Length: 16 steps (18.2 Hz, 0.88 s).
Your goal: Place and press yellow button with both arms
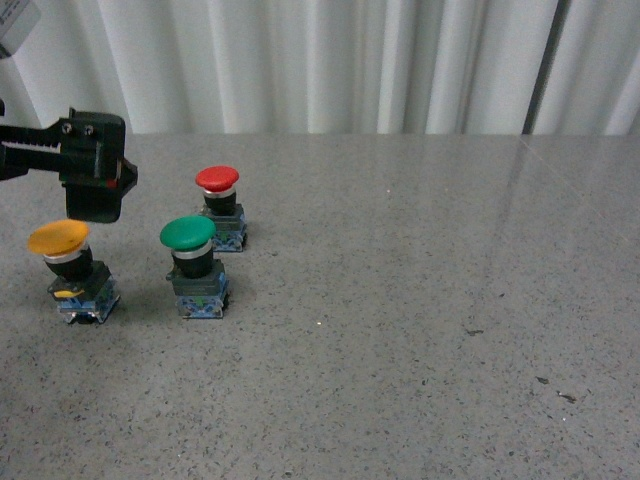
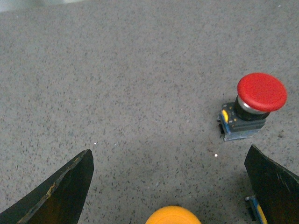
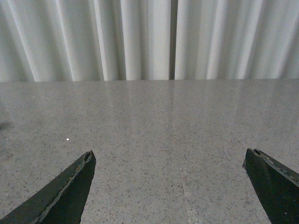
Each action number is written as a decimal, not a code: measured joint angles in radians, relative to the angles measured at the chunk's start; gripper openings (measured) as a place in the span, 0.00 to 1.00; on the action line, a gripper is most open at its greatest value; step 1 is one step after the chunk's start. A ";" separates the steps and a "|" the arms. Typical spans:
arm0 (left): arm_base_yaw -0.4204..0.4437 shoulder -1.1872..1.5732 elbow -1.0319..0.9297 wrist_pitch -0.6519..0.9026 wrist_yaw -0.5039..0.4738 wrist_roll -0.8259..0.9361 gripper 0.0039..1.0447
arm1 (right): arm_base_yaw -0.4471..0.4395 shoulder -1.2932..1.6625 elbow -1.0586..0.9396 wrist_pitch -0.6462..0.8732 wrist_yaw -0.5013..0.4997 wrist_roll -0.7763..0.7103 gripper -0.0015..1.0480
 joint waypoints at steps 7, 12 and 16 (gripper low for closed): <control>0.004 0.041 -0.076 0.029 0.008 -0.016 0.94 | 0.000 0.000 0.000 0.000 0.000 0.000 0.94; 0.010 0.053 -0.080 0.040 0.010 -0.013 0.76 | 0.000 0.000 0.000 0.000 0.000 0.000 0.94; -0.006 0.000 -0.087 0.011 0.000 0.002 0.38 | 0.000 0.000 0.000 0.000 0.000 0.000 0.94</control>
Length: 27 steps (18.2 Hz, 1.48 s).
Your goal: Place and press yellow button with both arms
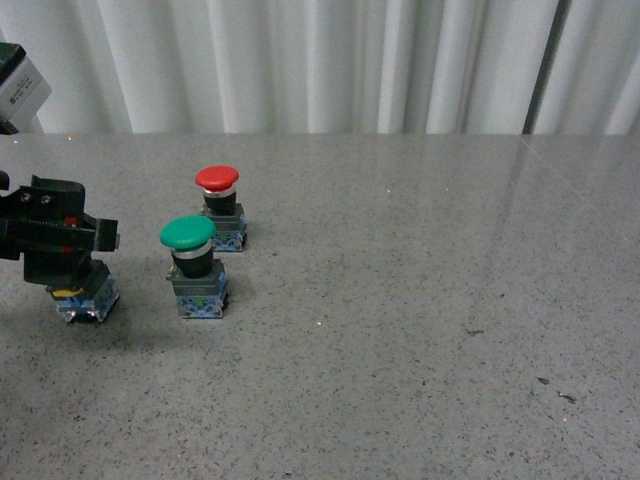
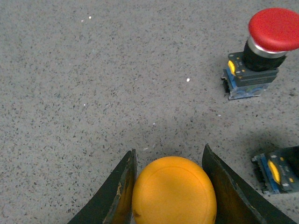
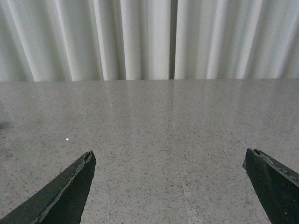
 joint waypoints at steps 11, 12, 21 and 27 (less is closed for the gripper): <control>-0.414 0.097 0.484 -0.155 -0.076 -0.145 0.33 | 0.000 0.000 0.000 0.000 0.000 0.000 0.94; -0.422 0.127 0.493 -0.155 -0.077 -0.172 0.33 | 0.000 0.000 0.000 0.000 0.000 0.000 0.94; -0.523 0.325 0.495 -0.087 -0.094 -0.315 0.33 | 0.000 0.000 0.000 0.000 0.000 0.000 0.94; -0.526 0.448 0.564 -0.097 -0.111 -0.350 0.33 | 0.000 0.000 0.000 0.000 0.000 0.000 0.94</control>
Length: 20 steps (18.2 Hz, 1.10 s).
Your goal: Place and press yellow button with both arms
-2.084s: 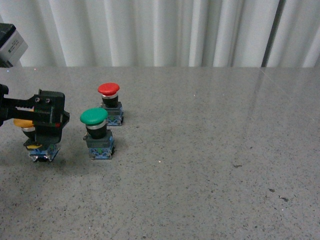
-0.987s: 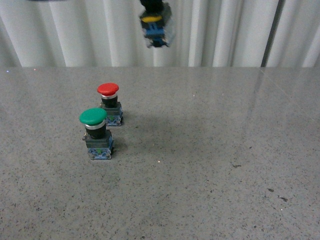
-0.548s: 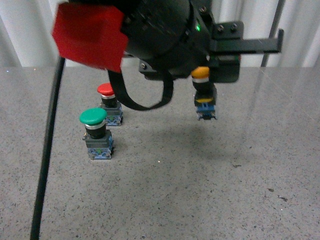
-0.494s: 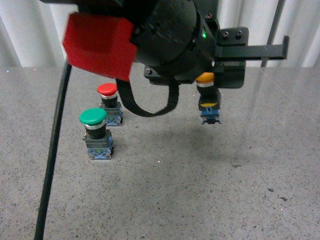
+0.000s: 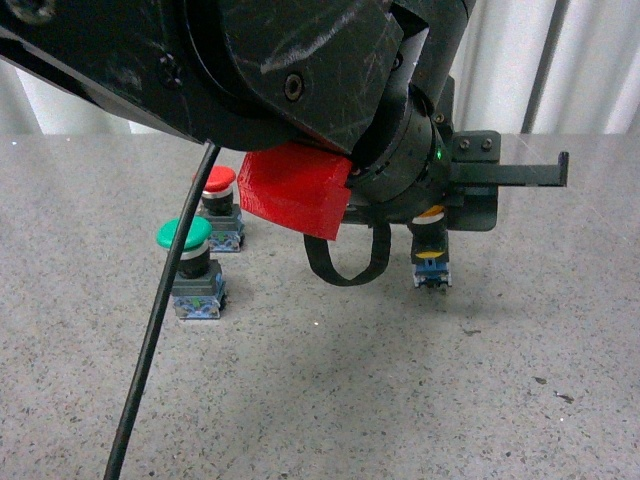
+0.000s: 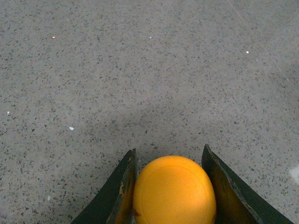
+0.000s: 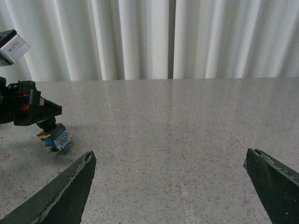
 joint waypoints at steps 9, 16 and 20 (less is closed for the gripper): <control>0.012 0.019 0.012 -0.019 -0.020 -0.003 0.33 | 0.000 0.000 0.000 0.000 0.000 0.000 0.94; 0.003 0.023 0.015 -0.031 -0.003 -0.016 0.57 | 0.000 0.000 0.000 0.000 0.000 0.000 0.94; -0.003 0.023 0.018 -0.028 -0.002 -0.019 0.85 | 0.000 0.000 0.000 0.000 0.000 0.000 0.94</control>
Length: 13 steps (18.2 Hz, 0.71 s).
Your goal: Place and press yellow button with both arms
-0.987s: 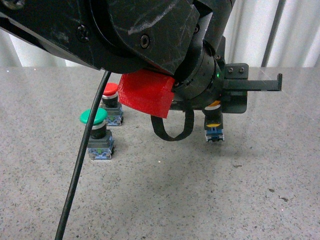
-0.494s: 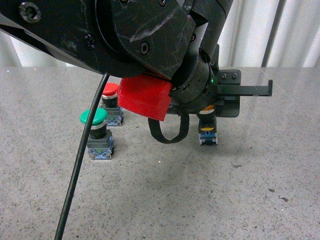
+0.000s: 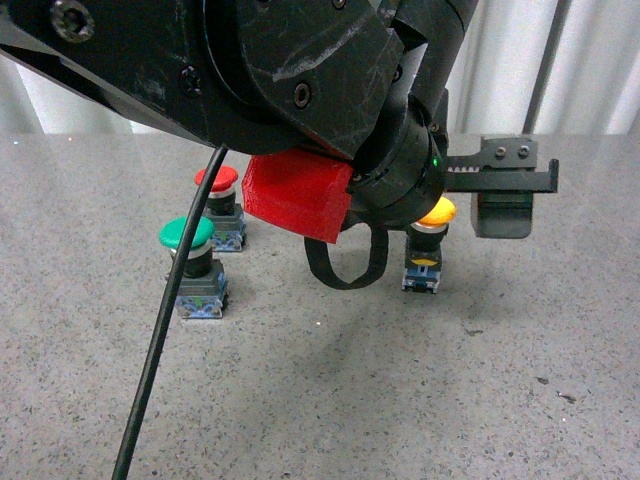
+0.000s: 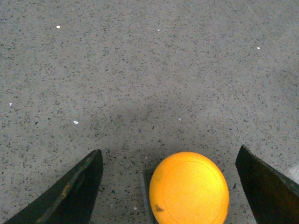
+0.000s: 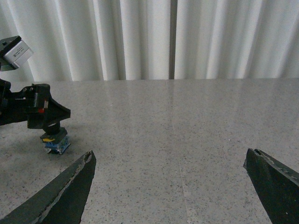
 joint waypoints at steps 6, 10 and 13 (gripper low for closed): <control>0.008 -0.063 0.003 0.040 -0.012 0.027 0.94 | 0.000 0.000 0.000 0.000 0.000 0.000 0.94; 0.065 -0.253 -0.066 0.149 -0.095 0.148 0.94 | 0.000 0.000 0.000 0.000 0.000 0.000 0.94; 0.259 -0.629 -0.357 0.288 -0.167 0.546 0.94 | 0.000 0.000 0.000 0.000 0.000 0.000 0.94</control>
